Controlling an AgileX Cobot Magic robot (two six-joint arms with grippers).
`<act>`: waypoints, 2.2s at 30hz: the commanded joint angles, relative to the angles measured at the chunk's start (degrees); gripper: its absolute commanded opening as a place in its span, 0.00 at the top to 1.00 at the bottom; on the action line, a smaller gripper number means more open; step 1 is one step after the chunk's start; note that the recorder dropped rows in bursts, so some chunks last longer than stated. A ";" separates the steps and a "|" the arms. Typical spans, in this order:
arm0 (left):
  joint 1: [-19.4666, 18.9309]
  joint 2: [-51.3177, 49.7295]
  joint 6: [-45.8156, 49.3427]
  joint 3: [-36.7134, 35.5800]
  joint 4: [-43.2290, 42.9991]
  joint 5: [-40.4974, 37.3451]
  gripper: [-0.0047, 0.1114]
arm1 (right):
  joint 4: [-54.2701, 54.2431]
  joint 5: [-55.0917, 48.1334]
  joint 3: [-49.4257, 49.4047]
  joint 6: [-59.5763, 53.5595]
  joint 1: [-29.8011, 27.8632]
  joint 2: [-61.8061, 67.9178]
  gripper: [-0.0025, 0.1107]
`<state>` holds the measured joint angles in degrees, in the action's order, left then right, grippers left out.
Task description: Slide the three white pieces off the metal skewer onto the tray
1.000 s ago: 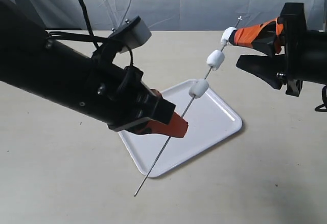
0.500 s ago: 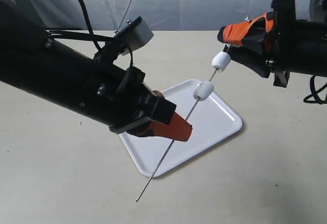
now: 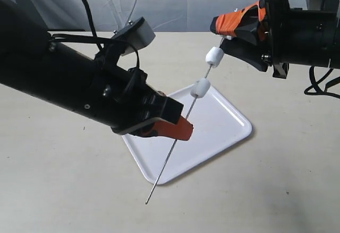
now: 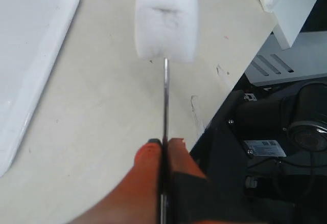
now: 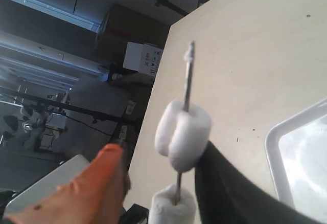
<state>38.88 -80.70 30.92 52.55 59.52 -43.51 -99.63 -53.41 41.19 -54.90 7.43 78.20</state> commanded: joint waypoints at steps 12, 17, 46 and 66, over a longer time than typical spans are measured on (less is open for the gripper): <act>0.06 0.00 -1.61 -0.25 -0.08 -5.38 0.96 | -0.31 7.41 0.27 -0.97 -0.02 -0.38 0.75; 0.06 0.00 -2.02 -0.25 -0.45 -5.38 0.96 | -0.31 6.79 0.27 -0.97 -0.02 -0.38 0.77; 0.06 0.00 -2.47 -0.25 -1.21 -6.29 0.96 | -0.31 5.64 0.27 -1.65 -0.02 -0.38 0.97; 0.06 0.00 -3.54 -0.25 -1.69 -21.71 0.96 | -0.31 14.06 8.38 -1.85 -0.02 1.45 0.97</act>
<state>38.47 -80.74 27.43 52.58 58.29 -61.53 -98.44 -42.11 48.58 -56.15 7.98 78.84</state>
